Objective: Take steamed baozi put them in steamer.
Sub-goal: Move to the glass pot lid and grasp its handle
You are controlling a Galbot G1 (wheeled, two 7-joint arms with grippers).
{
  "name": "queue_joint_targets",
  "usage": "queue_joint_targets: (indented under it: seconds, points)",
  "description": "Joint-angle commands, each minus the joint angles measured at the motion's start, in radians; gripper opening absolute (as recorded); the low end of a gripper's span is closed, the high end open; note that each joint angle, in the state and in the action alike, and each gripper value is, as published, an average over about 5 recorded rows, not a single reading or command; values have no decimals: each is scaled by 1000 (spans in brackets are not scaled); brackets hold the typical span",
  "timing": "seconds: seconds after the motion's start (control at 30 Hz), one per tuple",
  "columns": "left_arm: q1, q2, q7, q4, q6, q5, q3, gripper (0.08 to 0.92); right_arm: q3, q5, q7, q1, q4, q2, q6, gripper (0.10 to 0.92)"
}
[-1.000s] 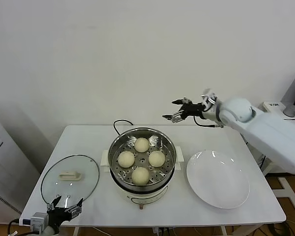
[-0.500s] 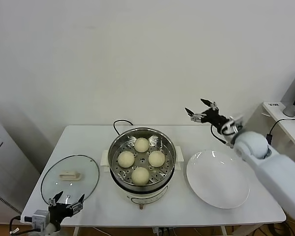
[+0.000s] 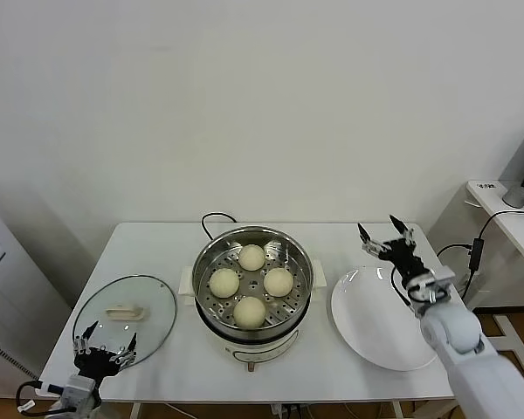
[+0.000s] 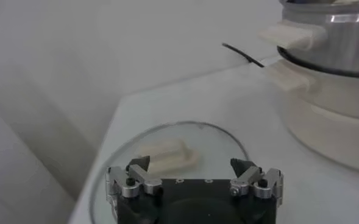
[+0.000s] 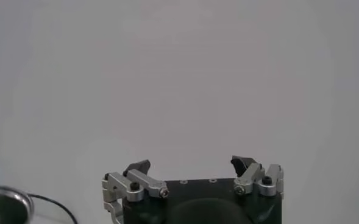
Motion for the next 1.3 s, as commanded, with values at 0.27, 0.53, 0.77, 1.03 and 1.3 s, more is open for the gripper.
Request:
queue_joint_targets:
  seconds: [0.27, 0.53, 0.77, 1.03, 1.3]
  points:
    - [-67, -44, -68, 304, -359, 955, -29, 823, 205, -112, -58, -240, -16, 194, 64, 823]
    - [-140, -65, -163, 392, -434, 1147, -47, 823, 205, -120, -73, -240, -34, 211, 74, 823]
    - [-234, -83, -226, 463, -470, 1285, -51, 823, 206, -125, -82, -243, -45, 224, 81, 823]
    - [-326, -81, -231, 577, -475, 1317, -46, 823, 216, -128, -89, -244, -56, 232, 88, 823]
    - [-384, -73, -242, 654, -481, 1317, -46, 823, 217, -138, -97, -242, -71, 242, 92, 823]
